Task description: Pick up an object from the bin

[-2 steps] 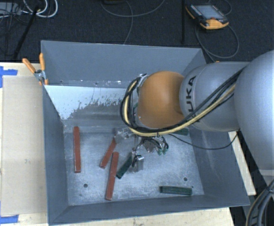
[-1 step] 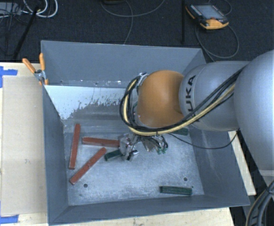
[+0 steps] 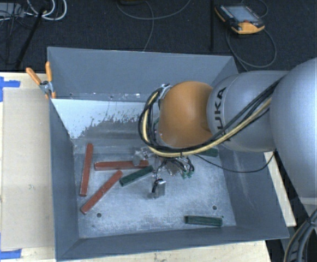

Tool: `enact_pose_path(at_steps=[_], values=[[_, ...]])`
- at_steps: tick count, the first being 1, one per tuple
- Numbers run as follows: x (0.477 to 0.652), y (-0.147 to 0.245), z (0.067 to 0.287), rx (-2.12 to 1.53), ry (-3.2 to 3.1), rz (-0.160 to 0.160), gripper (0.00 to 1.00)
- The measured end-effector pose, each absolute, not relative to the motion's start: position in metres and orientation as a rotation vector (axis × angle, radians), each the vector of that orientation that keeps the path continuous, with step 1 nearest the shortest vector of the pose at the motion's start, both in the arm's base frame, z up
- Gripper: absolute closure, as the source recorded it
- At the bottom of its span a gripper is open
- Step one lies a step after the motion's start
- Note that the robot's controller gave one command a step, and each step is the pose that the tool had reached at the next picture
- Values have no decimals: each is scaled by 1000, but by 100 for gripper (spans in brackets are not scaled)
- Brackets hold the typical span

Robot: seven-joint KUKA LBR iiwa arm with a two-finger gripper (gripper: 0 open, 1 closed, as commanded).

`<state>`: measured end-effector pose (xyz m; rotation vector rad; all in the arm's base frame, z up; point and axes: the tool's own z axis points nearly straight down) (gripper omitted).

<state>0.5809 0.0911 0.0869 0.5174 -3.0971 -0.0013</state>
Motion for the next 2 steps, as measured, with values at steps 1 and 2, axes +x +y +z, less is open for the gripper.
enact_pose_path(at_steps=[1,2], values=[[616,143,69,612,-3086,-4,0],[616,139,70,597,-3086,-2,100]])
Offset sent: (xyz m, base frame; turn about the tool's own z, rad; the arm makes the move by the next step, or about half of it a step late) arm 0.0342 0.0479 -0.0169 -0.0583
